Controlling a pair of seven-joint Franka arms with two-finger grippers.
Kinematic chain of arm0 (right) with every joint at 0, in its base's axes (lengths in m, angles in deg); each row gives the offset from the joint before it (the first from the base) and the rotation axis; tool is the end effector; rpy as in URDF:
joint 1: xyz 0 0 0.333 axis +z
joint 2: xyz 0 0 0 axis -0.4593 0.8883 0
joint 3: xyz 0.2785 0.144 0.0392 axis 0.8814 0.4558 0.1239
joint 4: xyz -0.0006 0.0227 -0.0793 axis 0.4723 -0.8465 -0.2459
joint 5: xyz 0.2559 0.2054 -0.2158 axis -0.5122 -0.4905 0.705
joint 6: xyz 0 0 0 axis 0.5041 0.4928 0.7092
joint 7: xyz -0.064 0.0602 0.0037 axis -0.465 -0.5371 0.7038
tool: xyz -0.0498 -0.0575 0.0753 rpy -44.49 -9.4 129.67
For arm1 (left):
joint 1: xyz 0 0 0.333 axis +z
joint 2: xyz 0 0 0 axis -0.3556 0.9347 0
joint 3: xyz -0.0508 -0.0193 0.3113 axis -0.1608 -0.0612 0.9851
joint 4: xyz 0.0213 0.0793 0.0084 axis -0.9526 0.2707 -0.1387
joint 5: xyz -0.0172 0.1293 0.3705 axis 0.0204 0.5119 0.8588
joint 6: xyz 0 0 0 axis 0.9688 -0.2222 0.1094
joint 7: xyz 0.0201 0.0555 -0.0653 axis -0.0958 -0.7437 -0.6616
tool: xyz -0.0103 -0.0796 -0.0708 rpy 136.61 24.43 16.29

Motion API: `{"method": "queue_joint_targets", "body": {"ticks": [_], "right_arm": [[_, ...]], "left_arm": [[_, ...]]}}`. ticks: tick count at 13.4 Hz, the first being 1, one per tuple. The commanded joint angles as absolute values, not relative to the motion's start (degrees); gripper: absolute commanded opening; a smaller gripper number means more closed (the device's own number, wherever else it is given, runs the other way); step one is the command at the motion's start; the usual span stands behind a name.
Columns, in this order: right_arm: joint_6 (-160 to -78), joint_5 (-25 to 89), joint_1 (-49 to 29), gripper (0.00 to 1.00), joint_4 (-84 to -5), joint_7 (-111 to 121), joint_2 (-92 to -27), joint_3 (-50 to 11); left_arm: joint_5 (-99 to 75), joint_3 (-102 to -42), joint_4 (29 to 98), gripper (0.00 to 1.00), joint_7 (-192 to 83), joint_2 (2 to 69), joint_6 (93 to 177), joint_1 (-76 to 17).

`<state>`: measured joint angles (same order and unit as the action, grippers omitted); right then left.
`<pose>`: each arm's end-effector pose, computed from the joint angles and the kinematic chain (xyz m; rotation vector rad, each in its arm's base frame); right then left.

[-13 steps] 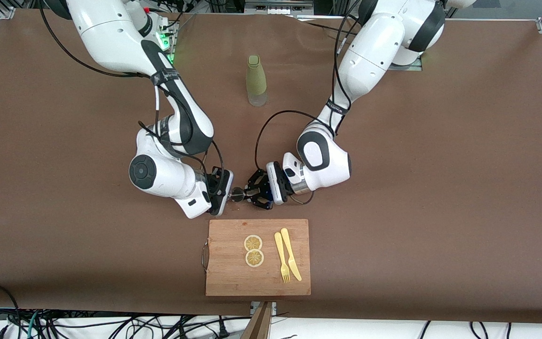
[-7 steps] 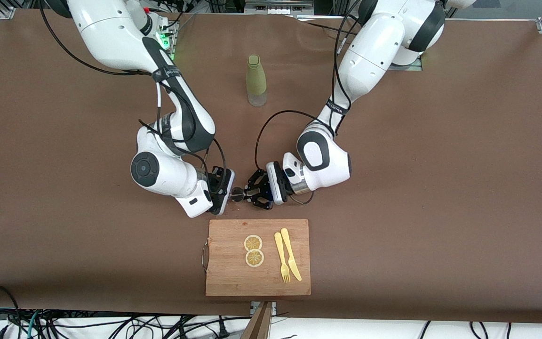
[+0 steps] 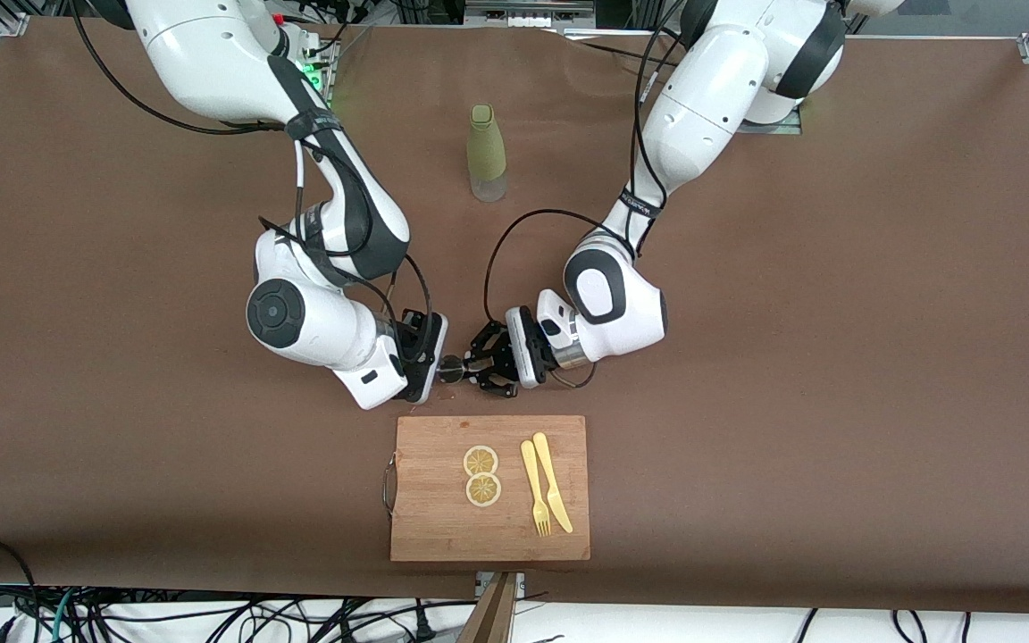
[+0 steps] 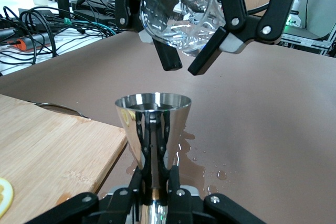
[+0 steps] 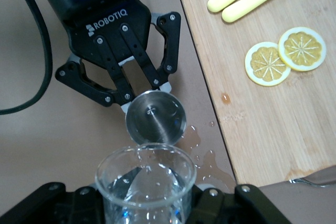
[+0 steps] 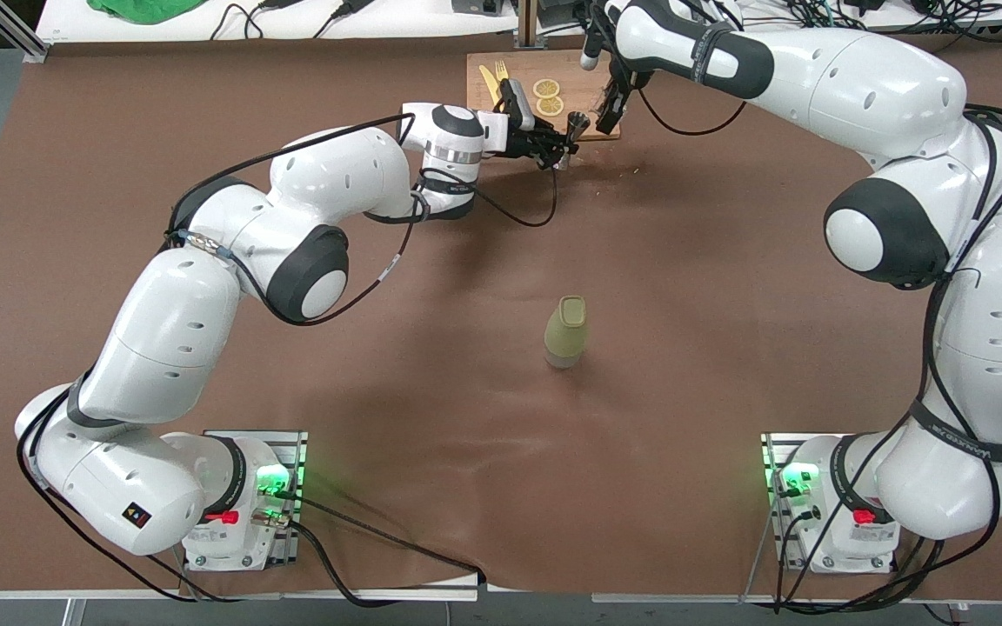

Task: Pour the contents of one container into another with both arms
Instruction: 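Tilt the beaker with the right gripper, pouring liquid into the jigger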

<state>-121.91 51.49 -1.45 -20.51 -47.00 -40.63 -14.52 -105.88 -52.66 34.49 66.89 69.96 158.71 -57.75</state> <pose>0.6640 0.3384 0.3095 -2.2941 -1.7428 -0.1393 0.6193 -0.4523 0.1440 1.7704 -1.2026 0.9969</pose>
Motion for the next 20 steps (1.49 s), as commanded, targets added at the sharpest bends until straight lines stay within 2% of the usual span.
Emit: {"method": "queue_joint_targets", "body": {"ticks": [1, 14, 20], "right_arm": [[-120.52, 53.30, -1.33, 0.24, -20.18, -45.35, -41.22, -14.26], [-120.52, 57.52, -0.54, 0.24, -19.38, -42.27, -40.78, -14.17], [-122.09, 54.29, -1.58, 0.24, -19.47, -43.66, -40.61, -14.08]], "left_arm": [[-107.88, -51.61, 32.35, 0.00, 66.83, 71.08, 158.84, -58.71], [-107.88, -51.61, 32.44, 0.00, 67.01, 71.08, 158.75, -58.71], [-107.79, -51.88, 32.26, 0.00, 66.66, 70.82, 158.75, -58.71]]}}
